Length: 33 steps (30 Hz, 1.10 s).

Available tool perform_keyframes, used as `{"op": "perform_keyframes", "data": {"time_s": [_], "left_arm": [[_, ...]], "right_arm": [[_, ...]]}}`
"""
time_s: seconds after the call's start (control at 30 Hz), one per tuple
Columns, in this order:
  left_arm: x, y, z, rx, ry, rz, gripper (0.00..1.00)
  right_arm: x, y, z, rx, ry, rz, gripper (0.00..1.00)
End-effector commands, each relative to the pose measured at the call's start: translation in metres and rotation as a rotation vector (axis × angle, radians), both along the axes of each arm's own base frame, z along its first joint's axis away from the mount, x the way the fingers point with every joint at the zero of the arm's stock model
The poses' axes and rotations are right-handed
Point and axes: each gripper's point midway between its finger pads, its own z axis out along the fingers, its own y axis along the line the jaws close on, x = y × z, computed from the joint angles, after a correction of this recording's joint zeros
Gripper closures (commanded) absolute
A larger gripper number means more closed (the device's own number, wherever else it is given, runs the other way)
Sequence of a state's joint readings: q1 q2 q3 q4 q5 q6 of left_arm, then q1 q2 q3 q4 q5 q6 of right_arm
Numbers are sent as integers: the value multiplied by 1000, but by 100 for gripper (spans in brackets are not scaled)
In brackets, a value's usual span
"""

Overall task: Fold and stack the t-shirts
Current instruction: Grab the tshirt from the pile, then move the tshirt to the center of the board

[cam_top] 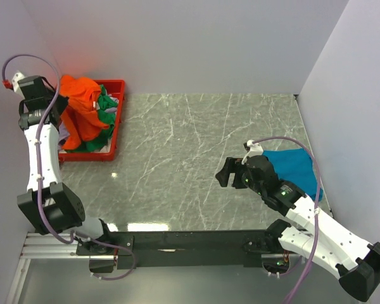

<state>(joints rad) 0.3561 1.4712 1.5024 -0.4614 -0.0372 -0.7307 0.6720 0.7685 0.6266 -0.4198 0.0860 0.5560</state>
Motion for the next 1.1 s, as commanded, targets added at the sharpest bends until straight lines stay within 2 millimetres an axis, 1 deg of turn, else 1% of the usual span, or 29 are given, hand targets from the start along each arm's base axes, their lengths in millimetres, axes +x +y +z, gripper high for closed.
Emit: {"op": "perform_keyframes", "data": {"time_s": [0.0,0.03,0.1,0.13,0.17,0.2,0.23,0.3,0.33,0.4,0.43,0.47,0.5,0.57,0.6,0.63,0.67,0.73,0.77,0.8,0.83,0.87,0.93,0.97,1.0,1.03,1.07], "left_arm": [[-4,-45,73,70,-157,-156,100],[-6,-64,84,89,-175,-192,100],[-9,-87,101,111,-201,-234,100],[-12,-112,110,116,-223,-295,100],[-15,-118,116,128,-232,-287,100],[-18,-129,125,131,-249,-306,100],[-23,-151,134,129,-274,-350,100],[-29,-172,146,127,-308,-385,100],[-34,-194,151,115,-325,-435,100],[-40,-213,158,108,-343,-467,100],[-47,-234,163,94,-363,-517,100],[-51,-245,165,85,-375,-542,100],[-58,-264,167,76,-387,-580,100],[-65,-285,166,65,-399,-626,100],[-65,-293,158,63,-381,-635,100],[-70,-311,153,54,-377,-674,100],[-69,-319,135,53,-343,-690,100],[-72,-334,115,32,-314,-719,100],[-70,-342,86,23,-270,-740,100],[-71,-349,69,13,-244,-761,100],[-77,-361,55,-8,-220,-799,99],[-80,-367,20,-9,-160,-815,99],[-90,-380,-15,-30,-102,-855,99],[-97,-385,-31,-41,-71,-875,99],[-106,-387,-62,-58,-19,-887,96],[-112,-388,-77,-70,7,-896,93],[-124,-385,-110,-75,71,-907,89]], "right_arm": [[6,3,13,5,-46,6,9],[7,3,14,7,-49,4,9],[9,4,21,12,-62,1,9],[9,3,23,12,-66,-1,9],[10,3,27,18,-73,-5,9],[10,4,31,20,-79,-4,9],[11,4,34,25,-83,-7,9],[11,4,44,38,-100,-7,9],[11,3,45,38,-102,-11,9],[11,2,52,43,-113,-17,9],[11,1,54,45,-118,-20,9],[11,0,55,45,-119,-24,9],[11,-1,57,46,-123,-27,9],[11,-3,59,46,-127,-38,9],[11,-4,61,50,-129,-41,9],[11,-4,61,52,-130,-45,9],[10,-5,59,53,-124,-53,9],[9,-6,57,58,-119,-59,9],[8,-6,53,65,-109,-65,9],[8,-6,50,69,-102,-68,9],[7,-6,47,72,-96,-70,9],[6,-6,38,76,-79,-76,9],[5,-7,30,78,-61,-88,9],[5,-6,26,86,-48,-99,9],[3,-6,14,82,-25,-98,9],[2,-6,8,81,-12,-101,10],[2,-5,-3,82,5,-108,10]]}}
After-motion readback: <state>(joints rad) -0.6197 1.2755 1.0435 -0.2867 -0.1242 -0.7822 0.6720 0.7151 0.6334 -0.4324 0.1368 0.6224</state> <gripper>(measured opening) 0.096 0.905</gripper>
